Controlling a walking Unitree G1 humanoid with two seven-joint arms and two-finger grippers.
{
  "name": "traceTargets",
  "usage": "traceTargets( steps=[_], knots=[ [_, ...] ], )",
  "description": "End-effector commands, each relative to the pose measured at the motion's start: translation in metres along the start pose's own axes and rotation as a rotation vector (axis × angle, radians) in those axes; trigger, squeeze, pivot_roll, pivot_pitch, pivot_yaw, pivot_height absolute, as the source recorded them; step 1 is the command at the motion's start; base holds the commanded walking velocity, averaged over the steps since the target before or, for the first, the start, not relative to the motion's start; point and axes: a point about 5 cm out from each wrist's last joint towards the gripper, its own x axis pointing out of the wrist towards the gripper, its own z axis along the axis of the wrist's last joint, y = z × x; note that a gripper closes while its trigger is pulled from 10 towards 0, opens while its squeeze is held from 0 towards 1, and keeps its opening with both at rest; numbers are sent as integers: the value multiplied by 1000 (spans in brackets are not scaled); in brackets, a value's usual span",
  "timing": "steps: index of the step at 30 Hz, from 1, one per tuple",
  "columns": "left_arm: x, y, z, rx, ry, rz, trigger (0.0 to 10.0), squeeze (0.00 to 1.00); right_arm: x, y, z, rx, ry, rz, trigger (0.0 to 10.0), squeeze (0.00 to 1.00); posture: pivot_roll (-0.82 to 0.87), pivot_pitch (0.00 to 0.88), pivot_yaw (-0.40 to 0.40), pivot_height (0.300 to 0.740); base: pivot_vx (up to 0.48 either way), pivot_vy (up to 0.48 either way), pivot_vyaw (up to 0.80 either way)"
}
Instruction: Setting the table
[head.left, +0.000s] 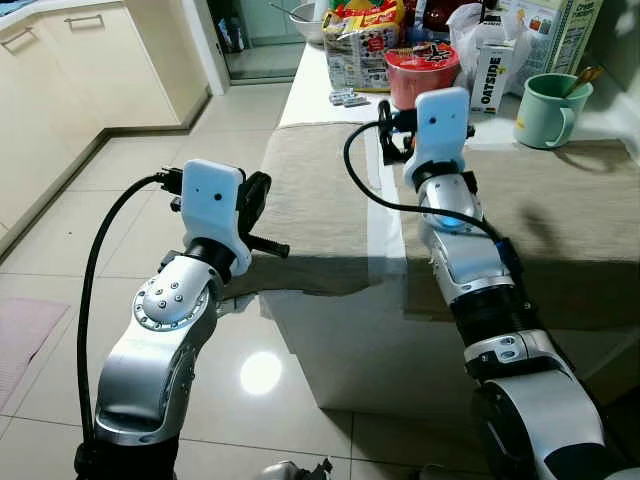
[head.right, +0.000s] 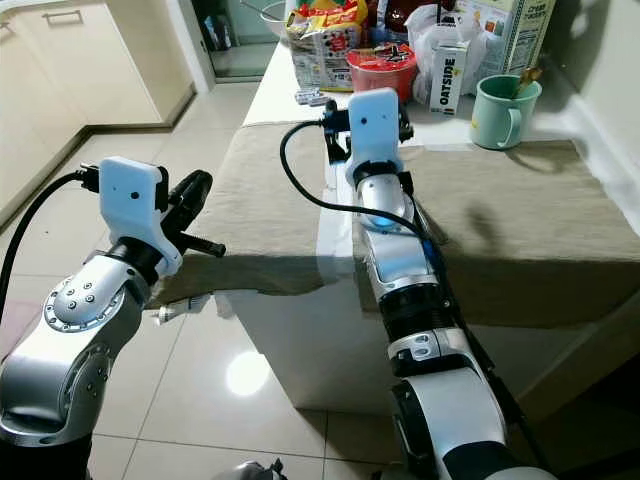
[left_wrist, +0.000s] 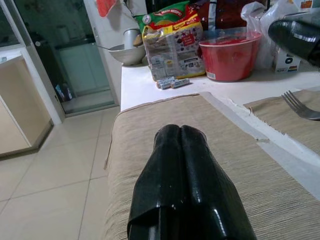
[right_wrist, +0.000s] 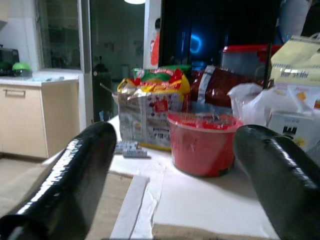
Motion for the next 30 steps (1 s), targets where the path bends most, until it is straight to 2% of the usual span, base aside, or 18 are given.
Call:
traceTargets(
  steps=[1,5,6,7,8,9,10,11,13,14,16,21,25,27,28,30],
  knots=[
    [1,3,0,12,-2,11,10000,0,-2,2,1,35,17,0,10000,1000,-38,8,151,740,0,0,0],
    [2,4,0,13,-2,8,10000,0,-10,1,0,42,34,-6,10000,1000,-45,9,152,740,0,0,0],
    [2,3,0,13,-1,4,10000,0,-22,-2,0,-1,33,-9,10000,992,-58,12,156,740,0,0,0],
    [2,2,-1,12,2,0,10000,0,-30,-7,1,-17,32,-13,10000,0,-71,14,159,740,0,0,0],
    [2,2,-1,12,2,0,10000,0,-30,-7,1,-17,32,-13,10000,0,-71,14,159,740,0,0,0],
    [2,2,-3,8,7,-6,10000,0,-41,-15,5,-33,30,-22,10000,0,-92,16,165,740,0,0,0],
    [2,2,-3,8,7,-6,10000,0,-41,-15,5,-33,30,-22,10000,0,-92,16,165,740,0,0,0],
    [3,0,-5,3,12,-15,10000,0,-44,-26,12,-44,21,-43,10000,0,-107,15,169,740,0,0,0],
    [4,-1,-5,0,13,-20,10000,0,-44,-31,17,-46,13,-55,10000,0,-116,15,171,740,0,0,0],
    [5,-2,-6,-3,14,-27,10000,0,-41,-37,27,-43,-3,-73,10000,0,-124,12,174,740,0,0,0],
    [7,-3,-7,-5,13,-34,10000,0,-38,-41,38,-39,-28,-89,10000,0,-130,9,178,740,0,0,0],
    [11,-5,-5,-8,7,-49,10000,0,-24,-52,79,-29,-117,-128,10000,0,-135,4,191,740,0,0,0],
    [12,-5,-5,-8,7,-56,10000,0,-14,-52,75,-40,-88,-133,10000,0,-135,2,198,740,0,0,0],
    [12,-6,-5,-6,7,-63,10000,0,-7,-50,62,-40,-26,-132,10000,0,-133,3,198,740,0,0,0],
    [12,-7,-4,-4,4,-69,10000,0,-2,-43,49,-53,30,-108,10000,0,-119,4,201,740,0,0,0],
    [12,-7,-3,0,3,-71,10000,0,2,-38,37,-45,87,-89,10000,0,-105,6,199,740,0,0,0]
  ],
)
